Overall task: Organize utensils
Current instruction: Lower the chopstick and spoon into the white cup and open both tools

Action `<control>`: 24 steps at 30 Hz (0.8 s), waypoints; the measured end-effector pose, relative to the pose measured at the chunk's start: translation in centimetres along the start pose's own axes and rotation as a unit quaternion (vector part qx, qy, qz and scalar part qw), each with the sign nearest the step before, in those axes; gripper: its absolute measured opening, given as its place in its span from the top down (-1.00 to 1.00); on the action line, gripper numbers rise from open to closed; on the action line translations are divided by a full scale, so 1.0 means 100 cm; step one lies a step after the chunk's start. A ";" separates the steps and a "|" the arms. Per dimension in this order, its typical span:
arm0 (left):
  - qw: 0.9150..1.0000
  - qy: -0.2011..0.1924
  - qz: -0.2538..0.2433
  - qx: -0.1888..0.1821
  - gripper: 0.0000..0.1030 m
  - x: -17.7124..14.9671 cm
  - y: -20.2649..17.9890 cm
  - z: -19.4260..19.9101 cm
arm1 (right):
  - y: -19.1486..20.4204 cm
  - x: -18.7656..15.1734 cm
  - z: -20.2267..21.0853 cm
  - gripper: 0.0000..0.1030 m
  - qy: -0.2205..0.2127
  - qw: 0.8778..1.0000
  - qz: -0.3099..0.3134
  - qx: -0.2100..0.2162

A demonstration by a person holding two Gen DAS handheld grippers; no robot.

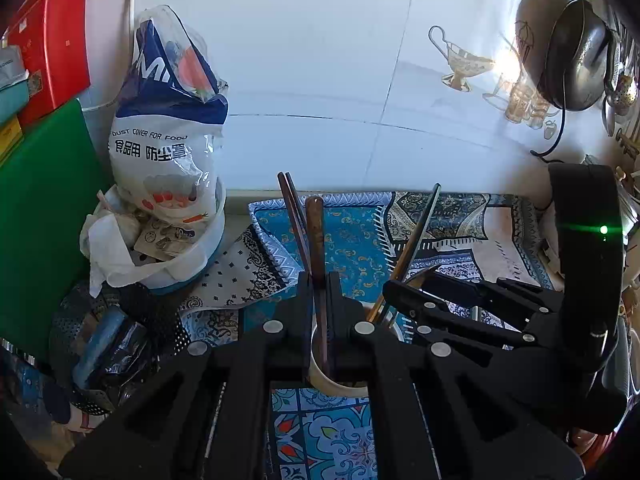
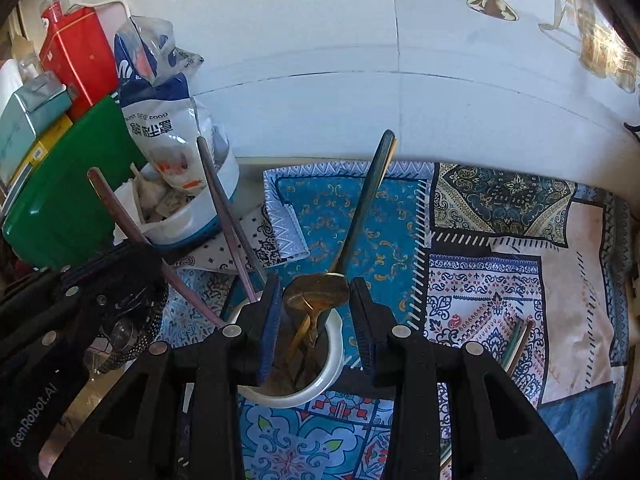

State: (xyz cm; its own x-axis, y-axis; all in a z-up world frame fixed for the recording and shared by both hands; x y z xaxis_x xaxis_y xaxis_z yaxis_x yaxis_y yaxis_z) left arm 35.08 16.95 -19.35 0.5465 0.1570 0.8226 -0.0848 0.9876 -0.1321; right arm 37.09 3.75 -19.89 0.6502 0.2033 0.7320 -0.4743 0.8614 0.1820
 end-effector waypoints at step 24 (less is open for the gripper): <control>1.000 -0.018 -0.015 -0.001 0.79 0.021 -0.046 0.030 | -0.033 0.020 0.082 0.35 -0.054 0.998 0.030 -0.012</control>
Point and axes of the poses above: each gripper's, at about its wrist camera, not at the fingertips, and z roughly against the way its jaws point, y to its left, x to its top, the point moved 3 cm from there along -z, roughly the way its jaws point, and after that the axes turned 12 degrees about -y, right-handed, at the moved point
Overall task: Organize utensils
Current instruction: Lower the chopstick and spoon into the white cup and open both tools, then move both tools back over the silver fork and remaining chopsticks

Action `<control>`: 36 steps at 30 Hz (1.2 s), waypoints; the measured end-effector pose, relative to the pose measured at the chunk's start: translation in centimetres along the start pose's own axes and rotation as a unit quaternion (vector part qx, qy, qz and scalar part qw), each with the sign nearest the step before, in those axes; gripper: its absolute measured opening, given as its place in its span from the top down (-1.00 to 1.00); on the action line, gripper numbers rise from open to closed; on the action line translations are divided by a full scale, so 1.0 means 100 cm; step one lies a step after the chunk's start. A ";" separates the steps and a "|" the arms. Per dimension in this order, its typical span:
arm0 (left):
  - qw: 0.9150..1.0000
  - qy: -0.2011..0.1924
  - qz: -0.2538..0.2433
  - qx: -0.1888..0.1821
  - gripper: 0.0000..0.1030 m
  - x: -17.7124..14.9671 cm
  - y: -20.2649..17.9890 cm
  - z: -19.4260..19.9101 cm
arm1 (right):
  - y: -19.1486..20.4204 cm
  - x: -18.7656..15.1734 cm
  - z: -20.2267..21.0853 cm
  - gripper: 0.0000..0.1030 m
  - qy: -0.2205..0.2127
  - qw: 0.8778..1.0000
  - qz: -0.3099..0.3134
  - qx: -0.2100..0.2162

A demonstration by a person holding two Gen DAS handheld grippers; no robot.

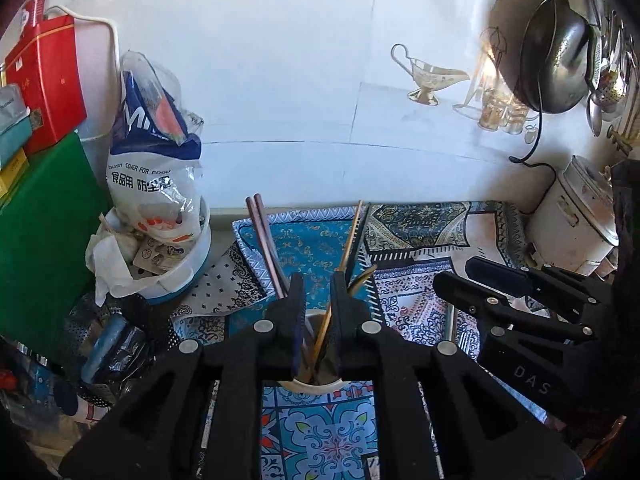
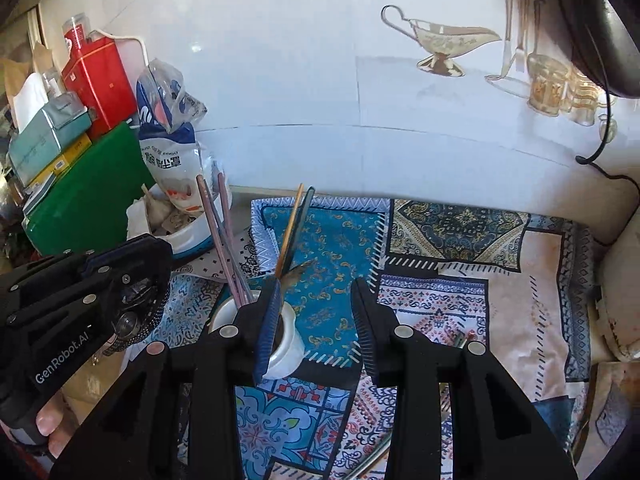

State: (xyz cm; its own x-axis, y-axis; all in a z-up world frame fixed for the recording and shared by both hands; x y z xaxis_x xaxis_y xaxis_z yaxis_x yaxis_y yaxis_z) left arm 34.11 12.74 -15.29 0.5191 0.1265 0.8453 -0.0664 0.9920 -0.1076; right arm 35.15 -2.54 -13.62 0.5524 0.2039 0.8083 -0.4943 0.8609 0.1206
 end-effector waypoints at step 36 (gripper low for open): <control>0.977 0.197 -0.064 -0.043 0.38 -0.137 -0.141 -0.101 | -0.155 -0.154 -0.023 0.27 0.170 0.980 -0.066 -0.076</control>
Point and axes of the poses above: each gripper's, at about its wrist camera, not at the fingertips, and z roughly against the way its jaws point, y to its left, x to its top, the point moved 3 cm from there along -z, roughly the way its jaws point, and after that the axes turned 12 degrees about -y, right-handed, at the moved point
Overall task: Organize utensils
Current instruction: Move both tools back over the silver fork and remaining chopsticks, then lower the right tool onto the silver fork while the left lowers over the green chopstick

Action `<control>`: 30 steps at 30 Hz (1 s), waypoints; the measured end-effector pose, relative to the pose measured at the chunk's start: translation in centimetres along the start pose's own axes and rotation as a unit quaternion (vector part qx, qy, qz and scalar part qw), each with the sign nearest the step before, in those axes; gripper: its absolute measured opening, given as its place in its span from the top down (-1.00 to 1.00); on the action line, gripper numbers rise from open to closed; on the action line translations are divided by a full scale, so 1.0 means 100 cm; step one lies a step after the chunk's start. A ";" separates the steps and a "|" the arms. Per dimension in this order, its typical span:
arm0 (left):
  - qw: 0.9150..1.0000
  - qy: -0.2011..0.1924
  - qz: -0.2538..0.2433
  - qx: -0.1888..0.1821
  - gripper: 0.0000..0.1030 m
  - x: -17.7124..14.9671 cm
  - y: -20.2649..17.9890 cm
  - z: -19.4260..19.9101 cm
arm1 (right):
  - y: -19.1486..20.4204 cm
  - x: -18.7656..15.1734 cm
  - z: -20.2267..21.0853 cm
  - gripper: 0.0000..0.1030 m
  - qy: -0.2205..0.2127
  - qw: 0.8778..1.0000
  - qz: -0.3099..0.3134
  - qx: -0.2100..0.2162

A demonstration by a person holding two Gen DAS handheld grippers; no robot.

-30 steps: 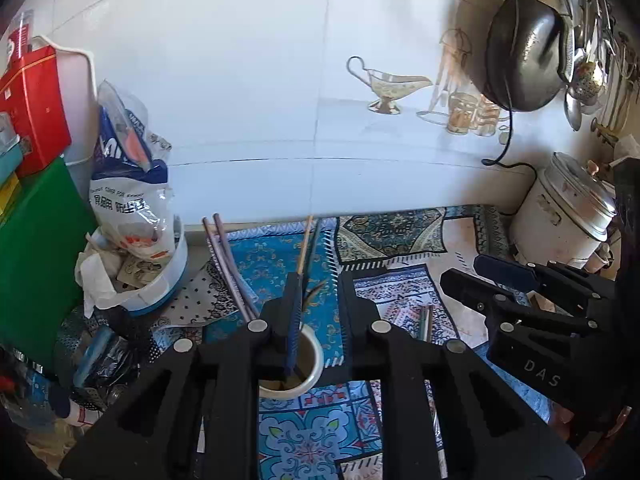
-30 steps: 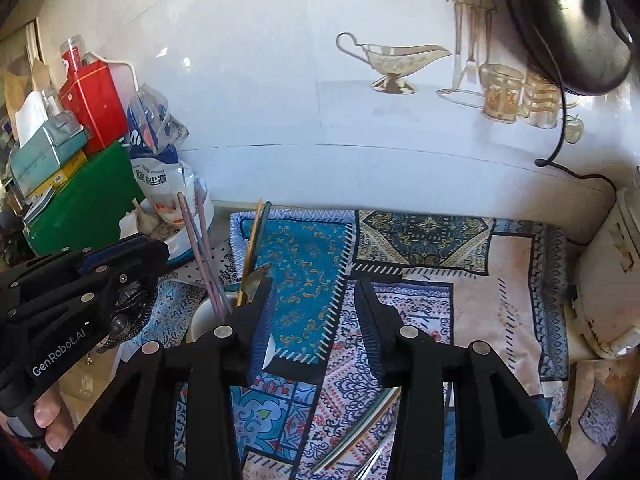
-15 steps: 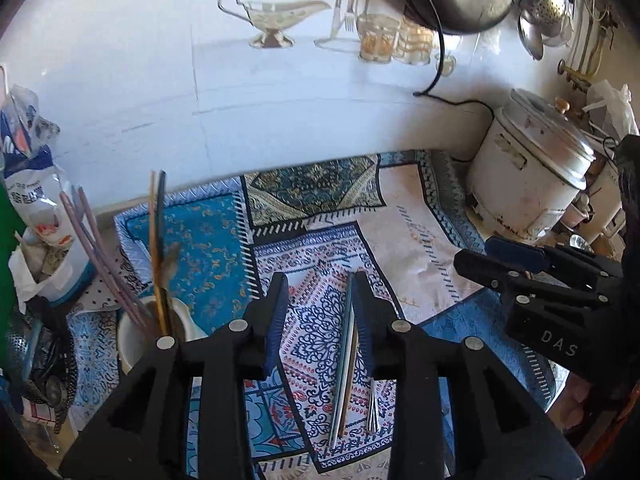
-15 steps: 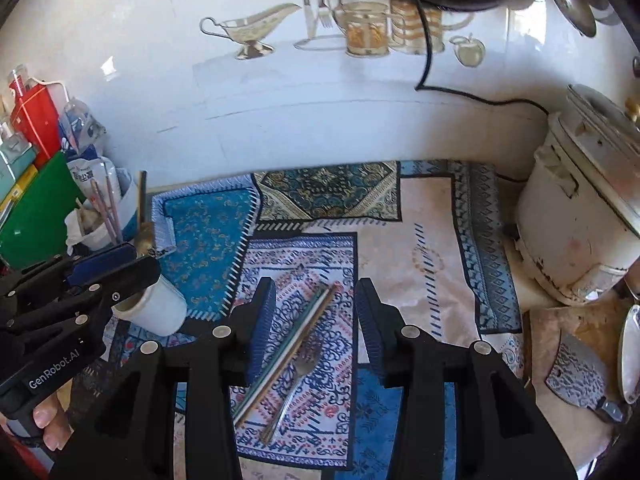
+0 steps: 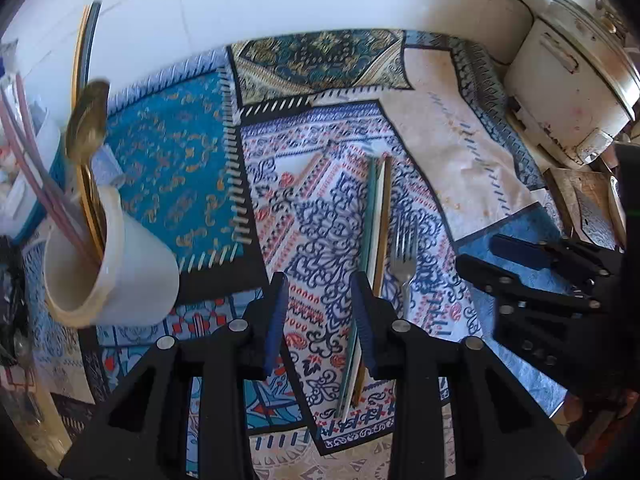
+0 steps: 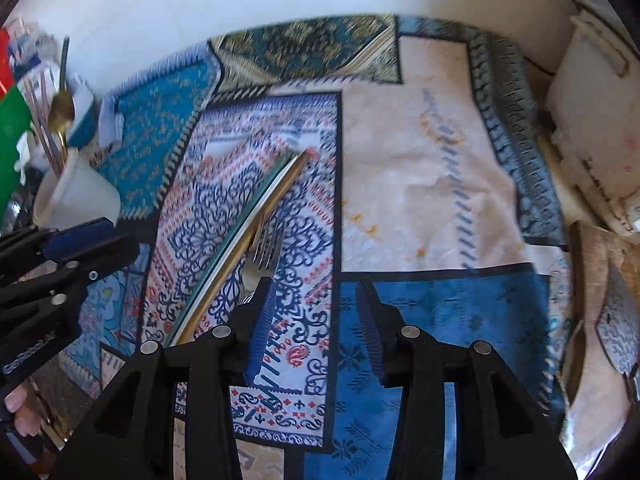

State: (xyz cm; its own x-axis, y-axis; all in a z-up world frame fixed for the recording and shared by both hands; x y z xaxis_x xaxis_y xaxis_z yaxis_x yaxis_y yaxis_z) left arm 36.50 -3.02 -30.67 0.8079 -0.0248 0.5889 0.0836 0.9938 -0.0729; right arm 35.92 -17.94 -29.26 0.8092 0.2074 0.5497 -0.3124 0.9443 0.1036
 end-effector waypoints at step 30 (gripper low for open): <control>0.994 0.083 -0.013 -0.067 0.67 -0.008 -0.009 -0.061 | -0.063 -0.031 0.006 0.50 0.035 0.999 -0.038 -0.017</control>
Point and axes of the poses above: each gripper's, at about its wrist camera, not at the fingertips, and z roughly against the way its jaws point, y to its left, x to its top, the point moved 3 cm from there along -z, roughly the way its jaws point, and after that the axes turned 12 degrees about -y, right-handed, at the moved point
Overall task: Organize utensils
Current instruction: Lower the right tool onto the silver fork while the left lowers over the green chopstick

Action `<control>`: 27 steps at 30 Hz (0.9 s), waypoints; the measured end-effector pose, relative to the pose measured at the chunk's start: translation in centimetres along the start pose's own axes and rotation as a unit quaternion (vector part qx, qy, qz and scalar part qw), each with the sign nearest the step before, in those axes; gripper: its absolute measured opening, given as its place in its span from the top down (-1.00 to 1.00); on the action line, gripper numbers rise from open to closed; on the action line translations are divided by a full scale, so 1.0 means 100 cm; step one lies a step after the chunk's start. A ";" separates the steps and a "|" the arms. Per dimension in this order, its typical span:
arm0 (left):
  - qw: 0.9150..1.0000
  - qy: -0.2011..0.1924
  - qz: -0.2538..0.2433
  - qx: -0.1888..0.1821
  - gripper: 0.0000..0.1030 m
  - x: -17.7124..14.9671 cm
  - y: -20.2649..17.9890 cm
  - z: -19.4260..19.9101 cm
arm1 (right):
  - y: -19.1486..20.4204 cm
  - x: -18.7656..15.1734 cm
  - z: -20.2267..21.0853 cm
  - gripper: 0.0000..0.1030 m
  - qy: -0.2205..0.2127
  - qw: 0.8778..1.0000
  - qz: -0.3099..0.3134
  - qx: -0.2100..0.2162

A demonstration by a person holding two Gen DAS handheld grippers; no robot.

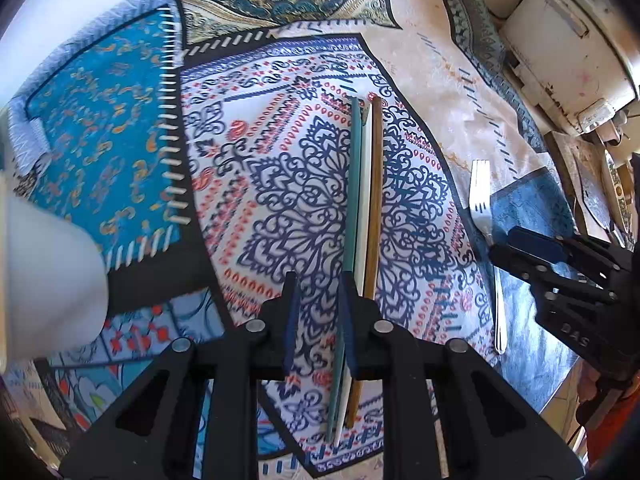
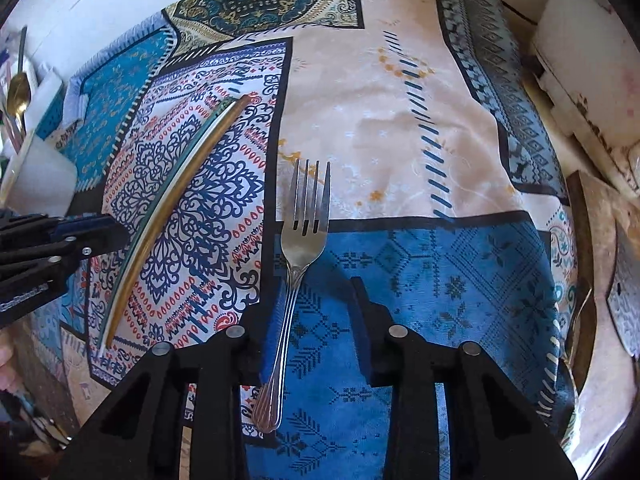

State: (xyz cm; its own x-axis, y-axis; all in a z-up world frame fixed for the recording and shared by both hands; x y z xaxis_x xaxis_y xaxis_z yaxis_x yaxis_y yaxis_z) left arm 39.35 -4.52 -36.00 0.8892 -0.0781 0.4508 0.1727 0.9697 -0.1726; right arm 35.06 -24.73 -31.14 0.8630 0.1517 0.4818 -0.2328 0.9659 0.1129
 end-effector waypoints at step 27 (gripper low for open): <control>1.000 0.018 -0.013 -0.008 0.88 0.050 -0.007 -0.023 | -0.014 -0.008 0.010 0.60 -0.003 1.000 -0.019 0.014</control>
State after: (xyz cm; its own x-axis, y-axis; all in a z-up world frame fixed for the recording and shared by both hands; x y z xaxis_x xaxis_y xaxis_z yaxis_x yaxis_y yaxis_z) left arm 44.70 -6.08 -35.64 0.8989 -0.1114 0.4238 0.2025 0.9633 -0.1763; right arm 34.27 -26.40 -30.80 0.8691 0.1140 0.4814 -0.2122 0.9649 0.1546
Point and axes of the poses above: each gripper's, at about its wrist camera, not at the fingertips, and z roughly against the way its jaws point, y to its left, x to its top, the point moved 3 cm from there along -z, roughly the way its jaws point, and after that the axes turned 12 degrees about -y, right-handed, at the moved point
